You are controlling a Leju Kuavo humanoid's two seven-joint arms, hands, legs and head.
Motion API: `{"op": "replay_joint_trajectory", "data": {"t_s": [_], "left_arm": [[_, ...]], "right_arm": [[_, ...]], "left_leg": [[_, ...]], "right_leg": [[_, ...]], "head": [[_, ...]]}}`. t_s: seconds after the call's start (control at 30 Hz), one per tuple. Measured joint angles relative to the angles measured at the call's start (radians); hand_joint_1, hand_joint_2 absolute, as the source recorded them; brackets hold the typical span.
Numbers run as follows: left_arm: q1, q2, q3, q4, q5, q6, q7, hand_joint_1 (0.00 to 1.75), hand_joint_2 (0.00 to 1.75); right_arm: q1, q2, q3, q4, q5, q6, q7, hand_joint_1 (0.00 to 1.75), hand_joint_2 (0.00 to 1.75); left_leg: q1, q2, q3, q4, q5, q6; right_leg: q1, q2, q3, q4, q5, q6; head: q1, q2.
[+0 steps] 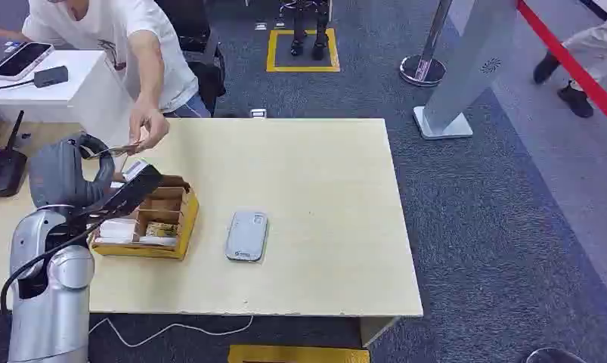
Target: Pass the card to the sensor for recognition and then transmit it.
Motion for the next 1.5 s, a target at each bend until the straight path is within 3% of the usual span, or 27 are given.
{"op": "replay_joint_trajectory", "data": {"t_s": [0.83, 1.13, 1.5], "left_arm": [[0.005, 0.0, 0.0, 0.0, 0.003, -0.001, 0.0, 1.75, 1.75], [-0.011, -0.002, -0.019, 0.049, -0.088, 0.009, 0.008, 1.75, 1.75], [-0.058, -0.054, -0.068, 0.109, -0.111, 0.026, 0.005, 1.75, 1.75]], "right_arm": [[0.0, 0.0, 0.005, 0.002, 0.0, 0.0, 0.0, 0.0, 0.0], [-0.001, -0.001, 0.025, 0.006, 0.0, 0.0, 0.0, 0.0, 0.0], [-0.004, -0.003, 0.052, 0.01, 0.0, 0.0, 0.0, 0.0, 0.0]], "left_leg": [[0.0, 0.0, 0.0, 0.0, 0.0, 0.0], [0.0, 0.0, 0.0, 0.0, 0.0, 0.0], [0.0, 0.001, 0.0, 0.001, 0.0, 0.0]], "right_leg": [[0.0, 0.0, 0.0, 0.0, 0.0, 0.0], [0.0, 0.001, 0.0, 0.0, 0.0, 0.0], [0.0, 0.001, 0.0, 0.0, 0.0, 0.0]], "head": [[0.0, 0.0], [0.0, 0.0], [0.0, 0.0]]}}
